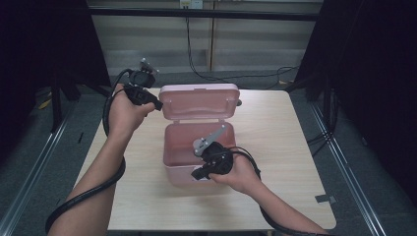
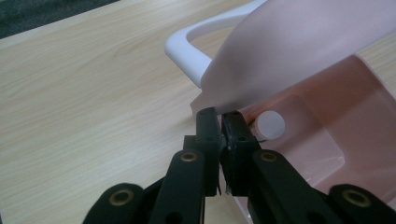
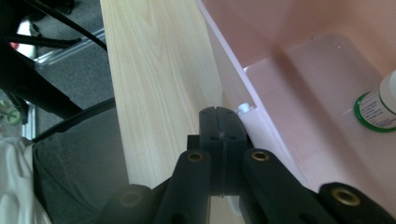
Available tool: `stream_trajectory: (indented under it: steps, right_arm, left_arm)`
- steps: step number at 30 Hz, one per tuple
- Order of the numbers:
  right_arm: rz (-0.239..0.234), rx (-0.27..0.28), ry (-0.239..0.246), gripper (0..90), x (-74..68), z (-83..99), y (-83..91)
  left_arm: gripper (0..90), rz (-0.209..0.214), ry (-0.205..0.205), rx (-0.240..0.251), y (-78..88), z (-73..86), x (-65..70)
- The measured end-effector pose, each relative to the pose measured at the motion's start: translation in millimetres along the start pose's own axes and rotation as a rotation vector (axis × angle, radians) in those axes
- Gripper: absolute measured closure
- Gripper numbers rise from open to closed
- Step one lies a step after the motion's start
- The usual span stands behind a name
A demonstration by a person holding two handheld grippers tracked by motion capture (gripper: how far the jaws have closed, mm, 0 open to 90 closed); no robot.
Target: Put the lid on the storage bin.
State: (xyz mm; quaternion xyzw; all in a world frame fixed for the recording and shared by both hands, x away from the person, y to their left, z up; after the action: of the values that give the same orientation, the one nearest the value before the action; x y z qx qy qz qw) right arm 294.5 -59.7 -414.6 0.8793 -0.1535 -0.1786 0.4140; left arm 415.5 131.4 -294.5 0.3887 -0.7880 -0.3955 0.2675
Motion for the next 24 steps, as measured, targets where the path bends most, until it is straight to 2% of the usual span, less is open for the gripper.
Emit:
stream_trajectory:
  steps: [3,4,5,8,13,16,18,21,24]
  right_arm:
    - [-0.004,-0.003,0.002,90.0,1.3,0.1,2.1]
    - [-0.003,-0.002,-0.004,90.0,1.8,0.5,3.5]
    - [-0.001,0.008,-0.004,90.0,3.2,0.5,6.0]
    - [-0.009,0.042,-0.012,90.0,7.5,0.6,13.7]
    - [0.003,0.047,-0.018,90.0,12.1,2.1,23.1]
    - [-0.005,0.027,0.001,90.0,8.7,4.1,17.6]
    - [0.007,0.029,0.007,90.0,8.1,3.8,16.7]
    - [0.000,0.030,0.002,90.0,8.9,4.1,16.5]
    - [0.003,0.027,0.009,90.0,8.4,3.8,16.2]
  left_arm:
    - [88.2,-0.001,-0.007,-0.015,0.4,2.0,0.0]
    - [89.0,0.021,0.001,-0.015,-0.6,3.2,0.3]
    - [89.0,0.024,-0.007,-0.016,-0.7,3.7,-0.4]
    - [89.0,0.023,-0.003,-0.018,-1.9,5.0,-0.5]
    - [88.8,0.026,-0.002,-0.021,-2.2,5.2,-5.6]
    - [86.4,0.020,0.017,-0.015,-5.5,5.3,-7.9]
    - [82.9,0.027,0.015,-0.013,-8.5,4.9,-8.8]
    - [78.9,0.021,0.009,-0.006,-11.4,3.8,-8.9]
    - [75.9,0.025,0.009,-0.025,-13.3,2.4,-10.2]
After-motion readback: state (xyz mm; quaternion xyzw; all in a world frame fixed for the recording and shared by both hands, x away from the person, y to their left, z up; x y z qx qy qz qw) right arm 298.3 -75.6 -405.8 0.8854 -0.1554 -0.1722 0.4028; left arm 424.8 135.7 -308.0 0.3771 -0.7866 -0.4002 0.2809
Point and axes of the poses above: each handheld gripper's, and its own axes: y roughly backward along the jaws, z roughly out of its underside, x roughly to its right, the point moved 3 cm from there along -y, roughly forward along the jaws, and after that the axes turned 3 degrees about z, right-handed, at the moved point
